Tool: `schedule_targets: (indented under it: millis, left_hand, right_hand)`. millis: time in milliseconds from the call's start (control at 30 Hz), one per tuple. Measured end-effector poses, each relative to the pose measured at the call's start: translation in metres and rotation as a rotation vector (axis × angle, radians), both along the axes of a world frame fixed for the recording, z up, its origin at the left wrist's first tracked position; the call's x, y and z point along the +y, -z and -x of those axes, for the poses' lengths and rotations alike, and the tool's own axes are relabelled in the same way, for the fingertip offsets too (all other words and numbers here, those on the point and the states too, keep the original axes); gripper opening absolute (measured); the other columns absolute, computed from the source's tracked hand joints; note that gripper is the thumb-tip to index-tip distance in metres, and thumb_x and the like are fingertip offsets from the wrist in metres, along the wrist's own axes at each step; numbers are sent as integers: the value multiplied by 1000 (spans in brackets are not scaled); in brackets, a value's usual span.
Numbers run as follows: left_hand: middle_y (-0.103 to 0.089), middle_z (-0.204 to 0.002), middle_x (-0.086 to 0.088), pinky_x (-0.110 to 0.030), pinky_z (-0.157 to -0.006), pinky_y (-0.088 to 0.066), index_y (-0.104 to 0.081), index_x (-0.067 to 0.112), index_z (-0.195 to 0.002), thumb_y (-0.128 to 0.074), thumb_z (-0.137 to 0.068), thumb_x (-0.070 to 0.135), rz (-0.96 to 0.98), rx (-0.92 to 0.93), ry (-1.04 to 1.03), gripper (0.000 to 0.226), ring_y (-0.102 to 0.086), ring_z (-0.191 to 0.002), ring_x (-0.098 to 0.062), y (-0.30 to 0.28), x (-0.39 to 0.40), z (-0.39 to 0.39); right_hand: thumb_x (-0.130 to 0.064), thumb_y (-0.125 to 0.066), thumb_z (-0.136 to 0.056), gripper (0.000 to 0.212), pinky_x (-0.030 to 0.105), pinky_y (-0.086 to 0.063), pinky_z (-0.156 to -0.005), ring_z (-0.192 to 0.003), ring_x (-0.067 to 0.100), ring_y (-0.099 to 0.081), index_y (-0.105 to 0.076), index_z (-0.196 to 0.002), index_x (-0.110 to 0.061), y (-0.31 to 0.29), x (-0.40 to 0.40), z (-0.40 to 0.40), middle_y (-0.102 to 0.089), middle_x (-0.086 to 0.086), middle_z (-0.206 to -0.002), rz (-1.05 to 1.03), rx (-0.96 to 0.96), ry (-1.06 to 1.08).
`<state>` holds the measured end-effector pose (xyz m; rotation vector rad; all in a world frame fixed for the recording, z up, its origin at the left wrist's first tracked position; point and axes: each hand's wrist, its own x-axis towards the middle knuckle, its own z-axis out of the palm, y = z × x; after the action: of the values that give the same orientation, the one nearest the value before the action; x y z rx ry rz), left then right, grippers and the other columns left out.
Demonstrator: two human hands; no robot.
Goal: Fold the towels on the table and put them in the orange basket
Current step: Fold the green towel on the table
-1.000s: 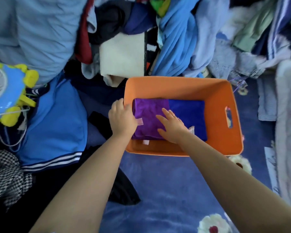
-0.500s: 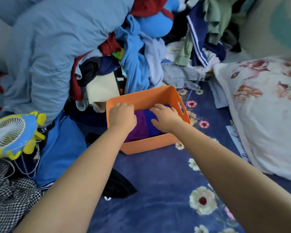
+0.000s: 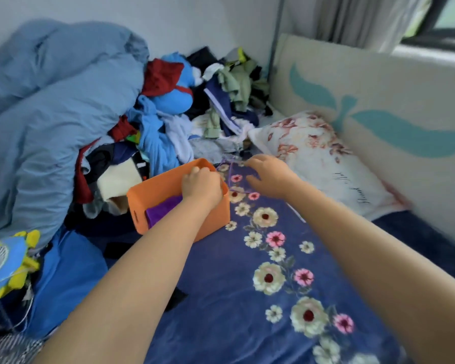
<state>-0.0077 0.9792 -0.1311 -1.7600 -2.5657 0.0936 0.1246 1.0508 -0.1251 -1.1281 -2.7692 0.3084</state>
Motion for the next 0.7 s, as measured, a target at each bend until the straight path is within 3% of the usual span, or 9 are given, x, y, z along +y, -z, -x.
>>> schedule_targets:
  millis: [200,367,700]
  left_hand:
    - [-52,-124,-13,-39,-95,-38,-57,7,-112,-41,-94,15,13,25,271,25,-40,-122,-31,-38,-55,-99]
    - [-54,-128,-14,-37,-95,-39,-57,7,-117,-39,-92,12,-9,66,522,31,-44,-122,-31,-63,-89,-214]
    - [-55,-128,-13,-37,-96,-42,-58,8,-119,-43,-92,23,-117,4,1069,33,-48,-121,-30,-91,-192,-537]
  right_hand:
    - [-19,-42,-94,40,38,-36,-104,-126,29,-43,-45,-133,-11,-32,-97,-116,-44,10,-140,-49,59,256]
    - [-20,-46,-92,37,38,-35,-106,-125,30,-44,-51,-128,-11,-55,-165,-233,-50,12,-134,-94,108,514]
    - [-17,-48,-93,35,32,-37,-103,-120,26,-50,-54,-126,-7,-94,-350,-523,-53,12,-132,-159,116,1024]
